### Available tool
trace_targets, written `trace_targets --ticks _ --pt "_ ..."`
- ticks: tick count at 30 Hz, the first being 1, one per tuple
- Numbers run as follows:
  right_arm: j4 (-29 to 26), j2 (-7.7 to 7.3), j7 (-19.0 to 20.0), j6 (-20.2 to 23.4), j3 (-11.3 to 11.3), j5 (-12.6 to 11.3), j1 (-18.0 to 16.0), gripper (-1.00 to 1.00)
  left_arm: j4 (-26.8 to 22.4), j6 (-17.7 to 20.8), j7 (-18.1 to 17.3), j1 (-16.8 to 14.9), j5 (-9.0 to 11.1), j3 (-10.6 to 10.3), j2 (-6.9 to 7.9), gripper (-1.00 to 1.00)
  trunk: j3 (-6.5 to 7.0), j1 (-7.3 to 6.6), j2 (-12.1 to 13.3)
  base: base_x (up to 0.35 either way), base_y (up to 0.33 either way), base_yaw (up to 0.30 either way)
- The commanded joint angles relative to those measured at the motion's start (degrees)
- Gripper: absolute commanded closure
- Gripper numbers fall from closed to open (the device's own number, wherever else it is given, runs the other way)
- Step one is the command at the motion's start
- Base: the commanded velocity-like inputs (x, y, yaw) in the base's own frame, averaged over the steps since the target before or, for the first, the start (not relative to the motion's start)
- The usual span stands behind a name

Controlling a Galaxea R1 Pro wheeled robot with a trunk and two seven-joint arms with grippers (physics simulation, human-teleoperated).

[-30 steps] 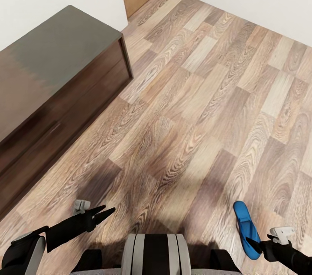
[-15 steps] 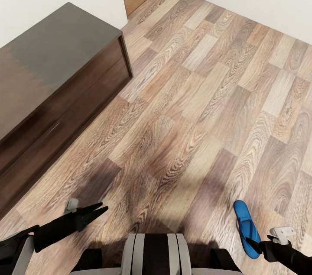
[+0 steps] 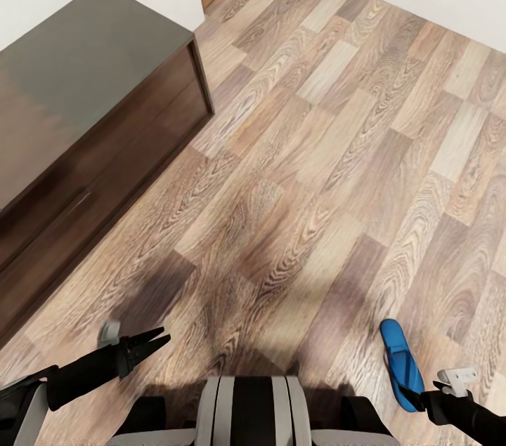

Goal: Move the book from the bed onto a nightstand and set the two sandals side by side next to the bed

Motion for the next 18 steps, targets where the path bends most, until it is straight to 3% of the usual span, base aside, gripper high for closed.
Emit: trace_targets --ticks 1,15,18 --pt "-0.1 0.01 0.3 0.4 -0.1 0.1 0.0 -1.0 0.0 0.5 -0.1 0.0 0.2 0.0 0.01 -1.0 -0.25 0.02 0.0 0.0 0.0 0.0" --pt "-0.1 0.0 0.3 0.4 -0.1 0.1 0.0 -1.0 0.2 0.6 -2.0 0.0 0.2 0.1 0.1 -1.0 -3.36 0.38 -0.2 0.0 0.0 0.0" --pt "-0.1 0.0 0.3 0.4 -0.1 0.2 0.0 -1.0 0.2 0.6 -2.1 0.0 0.2 0.0 0.1 -1.0 -3.5 0.45 -0.3 0.0 0.0 0.0"
